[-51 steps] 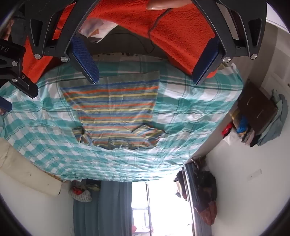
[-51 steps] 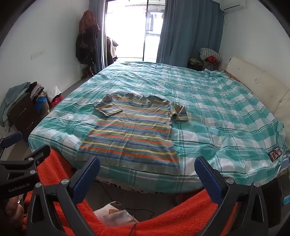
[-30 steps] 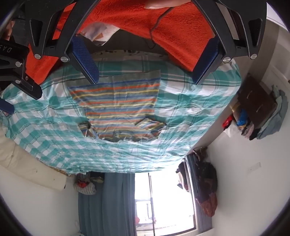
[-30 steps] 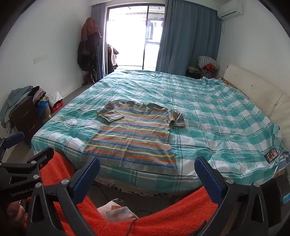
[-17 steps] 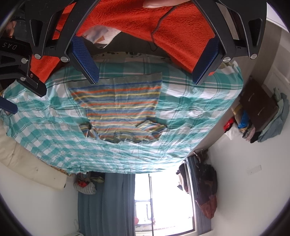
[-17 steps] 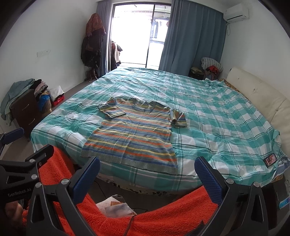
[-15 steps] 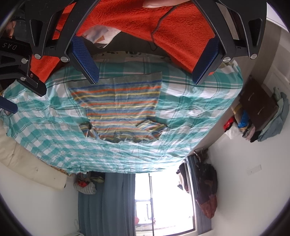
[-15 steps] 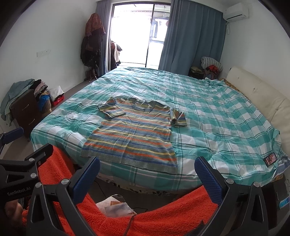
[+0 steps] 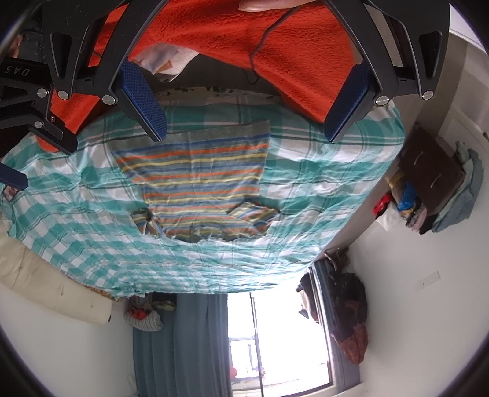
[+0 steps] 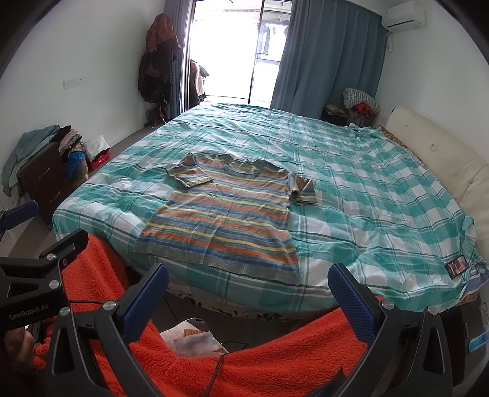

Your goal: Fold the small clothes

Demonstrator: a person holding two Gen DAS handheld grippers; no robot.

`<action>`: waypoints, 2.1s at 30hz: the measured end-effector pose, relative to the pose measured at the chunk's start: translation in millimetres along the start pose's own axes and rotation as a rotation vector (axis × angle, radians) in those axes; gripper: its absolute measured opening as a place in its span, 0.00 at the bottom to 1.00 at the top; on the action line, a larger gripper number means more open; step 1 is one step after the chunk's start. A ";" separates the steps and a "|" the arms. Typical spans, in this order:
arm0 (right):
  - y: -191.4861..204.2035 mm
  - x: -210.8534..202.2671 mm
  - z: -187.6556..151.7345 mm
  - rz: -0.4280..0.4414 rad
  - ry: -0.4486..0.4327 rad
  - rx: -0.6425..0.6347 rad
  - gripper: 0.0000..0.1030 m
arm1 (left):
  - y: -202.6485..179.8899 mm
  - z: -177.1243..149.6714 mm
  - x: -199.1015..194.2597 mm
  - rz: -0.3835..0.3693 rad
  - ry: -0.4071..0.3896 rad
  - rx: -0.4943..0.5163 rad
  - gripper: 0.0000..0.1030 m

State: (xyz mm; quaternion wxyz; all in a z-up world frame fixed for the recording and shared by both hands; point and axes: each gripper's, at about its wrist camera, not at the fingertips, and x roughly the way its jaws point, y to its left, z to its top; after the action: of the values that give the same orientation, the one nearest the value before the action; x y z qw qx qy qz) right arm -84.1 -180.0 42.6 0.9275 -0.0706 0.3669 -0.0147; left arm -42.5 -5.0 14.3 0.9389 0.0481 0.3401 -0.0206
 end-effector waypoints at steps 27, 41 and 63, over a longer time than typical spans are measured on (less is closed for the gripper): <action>-1.5 0.3 0.0 -0.002 -0.004 0.001 1.00 | -1.4 0.7 0.4 0.004 0.000 0.005 0.99; -3.0 1.2 0.0 -0.002 0.001 0.001 1.00 | 3.2 -1.5 0.9 0.006 0.006 0.011 0.99; -4.1 2.7 -2.1 -0.002 0.003 0.006 1.00 | -1.9 -5.9 0.3 0.006 0.008 0.014 0.99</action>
State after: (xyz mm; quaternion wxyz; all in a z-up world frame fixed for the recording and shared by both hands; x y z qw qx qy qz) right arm -83.4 -184.5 39.9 0.9271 -0.0682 0.3681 -0.0166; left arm -46.1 -6.3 9.4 0.9373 0.0557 0.3435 -0.0197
